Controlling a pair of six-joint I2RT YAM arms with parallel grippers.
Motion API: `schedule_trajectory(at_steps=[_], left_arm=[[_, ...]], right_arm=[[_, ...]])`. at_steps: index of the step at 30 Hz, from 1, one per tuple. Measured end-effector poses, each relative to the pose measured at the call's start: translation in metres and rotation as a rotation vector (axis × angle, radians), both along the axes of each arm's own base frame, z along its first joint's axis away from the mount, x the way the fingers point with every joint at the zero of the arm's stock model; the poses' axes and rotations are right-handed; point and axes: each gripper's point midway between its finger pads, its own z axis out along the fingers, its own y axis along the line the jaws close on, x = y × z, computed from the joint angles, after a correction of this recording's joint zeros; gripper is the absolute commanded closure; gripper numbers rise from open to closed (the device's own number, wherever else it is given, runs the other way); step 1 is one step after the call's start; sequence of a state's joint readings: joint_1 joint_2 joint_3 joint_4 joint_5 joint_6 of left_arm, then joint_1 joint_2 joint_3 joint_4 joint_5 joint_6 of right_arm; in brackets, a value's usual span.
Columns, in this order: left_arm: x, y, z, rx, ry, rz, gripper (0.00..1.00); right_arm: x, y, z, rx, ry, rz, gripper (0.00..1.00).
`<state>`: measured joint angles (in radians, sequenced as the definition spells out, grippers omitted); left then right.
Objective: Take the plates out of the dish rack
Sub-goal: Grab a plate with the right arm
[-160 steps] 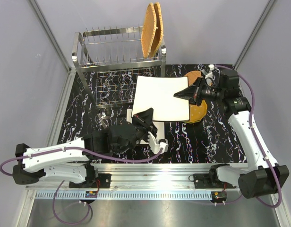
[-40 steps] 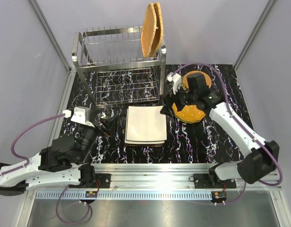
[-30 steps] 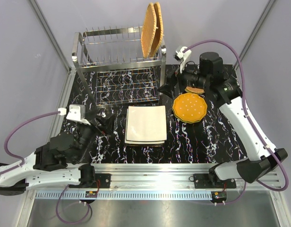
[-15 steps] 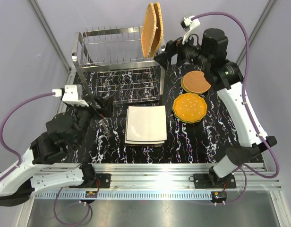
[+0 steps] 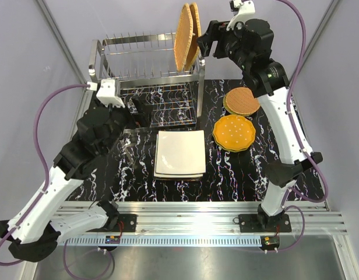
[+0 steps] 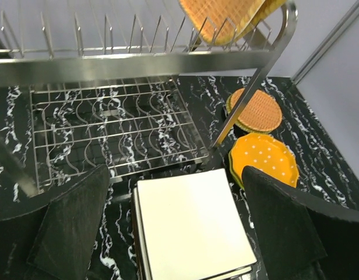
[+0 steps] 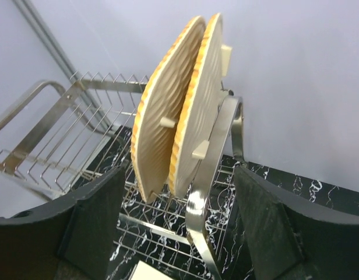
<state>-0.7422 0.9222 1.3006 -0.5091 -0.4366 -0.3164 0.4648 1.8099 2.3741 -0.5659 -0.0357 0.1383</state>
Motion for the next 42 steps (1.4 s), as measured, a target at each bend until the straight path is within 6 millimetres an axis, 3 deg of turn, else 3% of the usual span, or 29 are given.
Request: schedule_trajectory(at_steps=[7,18,24,30,33,42], left_arm=[[0.015,-0.018,0.006,-0.026,0.011,-0.081,0.01],[0.006,-0.01,-0.001,-0.071,0.006,-0.099,0.01],[-0.005,0.0,-0.009,-0.087,0.002,-0.092,0.01],[-0.014,0.009,-0.01,-0.101,-0.011,-0.079,0.01],[-0.015,0.011,-0.011,-0.105,-0.014,-0.074,0.01],[-0.021,0.02,-0.015,-0.11,-0.024,-0.052,0.01]], right_arm=[[0.012,-0.008,0.009,0.005,-0.026,-0.073,0.25],[0.016,0.011,-0.015,-0.08,-0.003,-0.091,0.3],[0.034,0.01,-0.038,-0.135,0.023,-0.143,0.39],[0.054,0.022,-0.065,-0.169,0.059,-0.157,0.46],[0.059,0.026,-0.07,-0.178,0.062,-0.172,0.53],[0.058,0.026,-0.065,-0.206,0.033,-0.224,0.9]])
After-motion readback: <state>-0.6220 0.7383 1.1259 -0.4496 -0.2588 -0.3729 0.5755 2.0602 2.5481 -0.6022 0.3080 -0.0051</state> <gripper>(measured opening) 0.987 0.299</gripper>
